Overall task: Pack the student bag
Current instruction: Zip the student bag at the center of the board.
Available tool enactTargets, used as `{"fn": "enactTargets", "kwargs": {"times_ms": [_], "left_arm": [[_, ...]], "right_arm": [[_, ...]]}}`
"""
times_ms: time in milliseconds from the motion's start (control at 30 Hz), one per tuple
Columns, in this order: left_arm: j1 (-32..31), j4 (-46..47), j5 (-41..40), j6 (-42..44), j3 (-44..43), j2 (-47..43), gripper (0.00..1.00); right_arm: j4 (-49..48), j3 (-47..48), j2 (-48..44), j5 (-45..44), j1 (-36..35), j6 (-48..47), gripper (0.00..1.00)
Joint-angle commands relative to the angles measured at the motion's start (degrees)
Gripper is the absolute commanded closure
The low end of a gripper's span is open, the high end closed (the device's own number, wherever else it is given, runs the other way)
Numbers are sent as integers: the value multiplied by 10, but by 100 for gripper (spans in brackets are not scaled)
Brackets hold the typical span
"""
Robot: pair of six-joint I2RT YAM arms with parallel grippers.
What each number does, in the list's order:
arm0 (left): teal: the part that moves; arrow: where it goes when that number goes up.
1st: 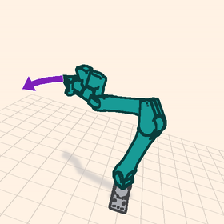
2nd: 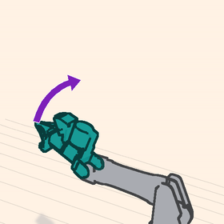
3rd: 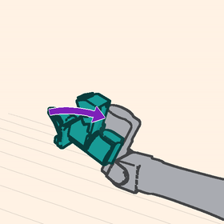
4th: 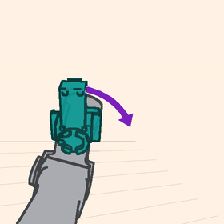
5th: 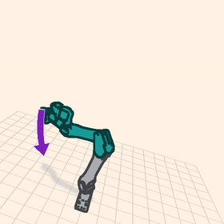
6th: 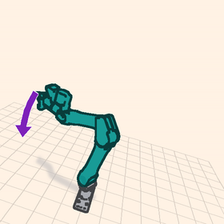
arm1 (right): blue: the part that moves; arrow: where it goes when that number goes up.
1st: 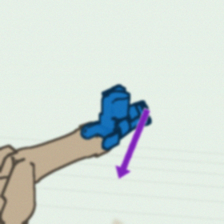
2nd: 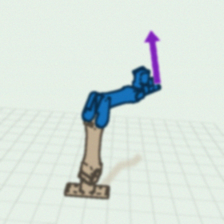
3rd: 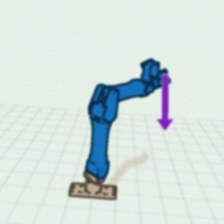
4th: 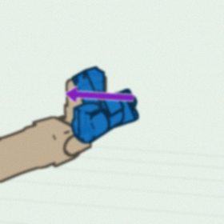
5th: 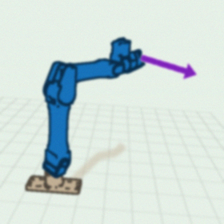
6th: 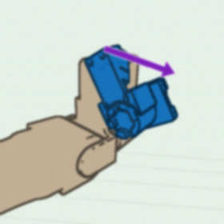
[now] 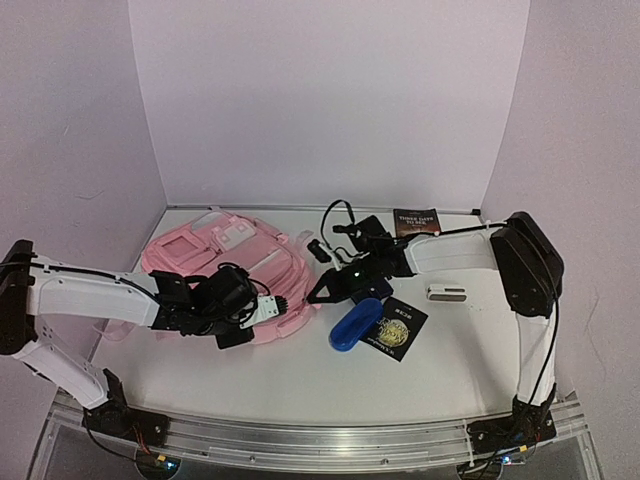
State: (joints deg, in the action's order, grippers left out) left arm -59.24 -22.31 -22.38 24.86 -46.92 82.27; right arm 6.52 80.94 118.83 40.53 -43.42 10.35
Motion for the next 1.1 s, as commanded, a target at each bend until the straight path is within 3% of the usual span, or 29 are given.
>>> {"fn": "enactTargets", "kwargs": {"times_ms": [0,233,400,467,567,633,800,1067], "left_arm": [[25,-92,-62,-27,18,-67,100],[121,-107,-97,24,39,-142,100],[157,-108,-104,44,-3,-76,99],[154,-122,-64,26,-24,-68,88],[106,-102,7,15,-17,-126,55],[65,-87,22,5,-4,-164,45],[27,-85,50,-21,-2,-170,37],[20,41,81,51,2,-73,40]], "right_arm": [[16,1,-22,-31,78,-61,100],[28,-6,-22,11,79,-54,100],[-9,-43,-43,50,-13,5,100],[-25,-44,-50,55,-40,27,100],[-36,-21,-45,55,-57,47,100],[-37,-4,-37,46,-58,47,100],[-39,31,-13,49,-59,60,100],[-51,42,-12,63,-62,82,100]]}}
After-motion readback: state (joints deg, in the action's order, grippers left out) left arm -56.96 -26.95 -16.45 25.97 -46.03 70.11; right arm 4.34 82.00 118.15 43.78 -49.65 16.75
